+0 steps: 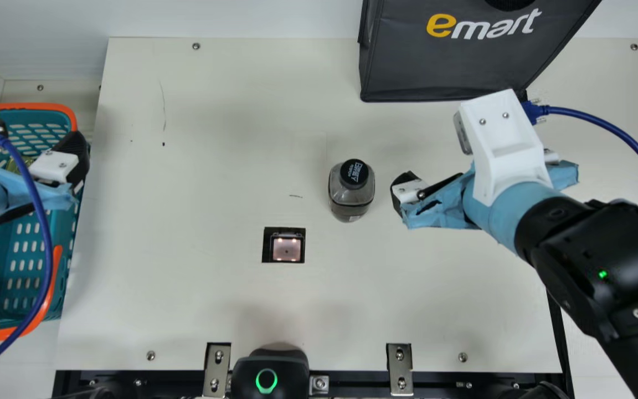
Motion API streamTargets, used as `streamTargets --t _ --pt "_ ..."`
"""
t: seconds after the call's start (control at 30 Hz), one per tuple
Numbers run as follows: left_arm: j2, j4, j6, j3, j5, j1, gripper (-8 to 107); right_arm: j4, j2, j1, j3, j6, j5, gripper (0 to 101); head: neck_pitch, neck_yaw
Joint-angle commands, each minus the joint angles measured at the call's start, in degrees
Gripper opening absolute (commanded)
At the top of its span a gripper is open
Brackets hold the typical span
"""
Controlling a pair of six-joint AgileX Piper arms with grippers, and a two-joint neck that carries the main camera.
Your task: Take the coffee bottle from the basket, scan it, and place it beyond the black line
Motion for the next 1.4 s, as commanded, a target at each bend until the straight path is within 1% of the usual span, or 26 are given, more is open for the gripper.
streamTargets --t 0.0,0.5,0.77,1.07,1.37 --pt "0.00 0.00 0.00 0.00 0.00 0.00 90 0.39 0.44 -0.02 -0.26 -0.41 -0.45 91 -1.57 0.09" --pt "0.00 0.00 0.00 0.00 0.00 0.00 90 2.45 4.82 2.49 -2.09 -2.53 -2.91 91 -1.57 0.09" --pt "0.00 0.00 0.00 0.00 0.00 0.00 90 4.18 7.13 3.65 -2.89 -3.91 -4.53 91 -1.57 0.09" --pt "0.00 0.00 0.00 0.00 0.00 0.00 90 6.29 9.92 4.99 -4.64 -5.84 -5.87 91 -1.57 0.09" --pt "0.00 0.00 0.00 0.00 0.00 0.00 90 6.74 12.45 6.40 -5.11 -6.60 -6.98 91 -1.57 0.09"
